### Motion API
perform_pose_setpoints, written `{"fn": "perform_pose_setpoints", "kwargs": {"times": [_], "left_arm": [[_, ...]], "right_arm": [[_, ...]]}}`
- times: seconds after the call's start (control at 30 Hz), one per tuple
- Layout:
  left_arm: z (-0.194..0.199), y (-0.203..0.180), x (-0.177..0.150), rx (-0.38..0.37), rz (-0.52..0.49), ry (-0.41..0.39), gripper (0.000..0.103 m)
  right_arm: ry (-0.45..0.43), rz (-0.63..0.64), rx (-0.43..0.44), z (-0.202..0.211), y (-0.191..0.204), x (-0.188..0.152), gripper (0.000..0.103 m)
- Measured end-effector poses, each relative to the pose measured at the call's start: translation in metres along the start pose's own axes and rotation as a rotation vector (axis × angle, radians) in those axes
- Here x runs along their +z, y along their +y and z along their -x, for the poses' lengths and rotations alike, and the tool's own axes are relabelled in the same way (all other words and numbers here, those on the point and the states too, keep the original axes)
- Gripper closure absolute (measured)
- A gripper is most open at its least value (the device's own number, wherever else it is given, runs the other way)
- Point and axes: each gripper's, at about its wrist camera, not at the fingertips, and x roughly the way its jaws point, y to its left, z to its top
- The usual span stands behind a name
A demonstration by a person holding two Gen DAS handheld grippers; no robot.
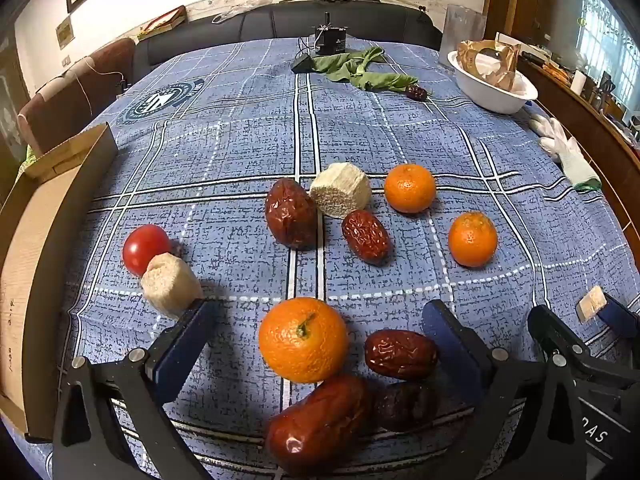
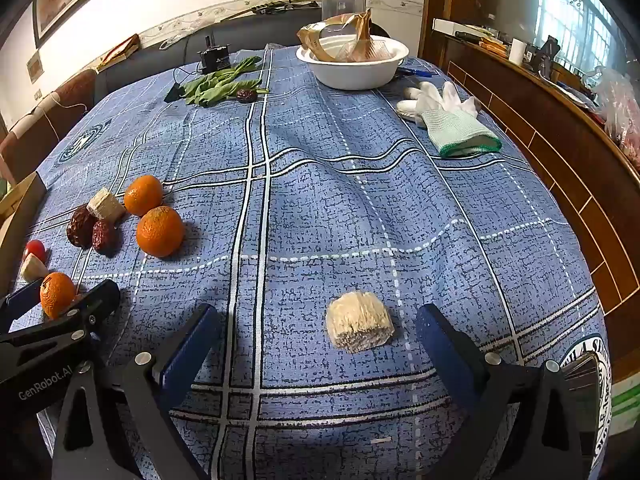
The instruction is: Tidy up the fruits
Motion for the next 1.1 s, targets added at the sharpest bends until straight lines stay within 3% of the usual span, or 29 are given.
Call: {"fn": "perform_pose_setpoints", "kwargs": {"times": [0.8,1.1], "left_arm": [[-0.0001,-0.0001,0.0001,0.0,-0.003,0.002,0.0],[-0.0033,0.0049,0.007,-0.059,-0.078,0.057,0.001]], "right_arm": [[0.0,0.001,0.0,0.0028,0.0006,-0.0019,0.003],[0.067,0.009,0.006,-0.0023,0.0037,-0.0035,0.001]]}}
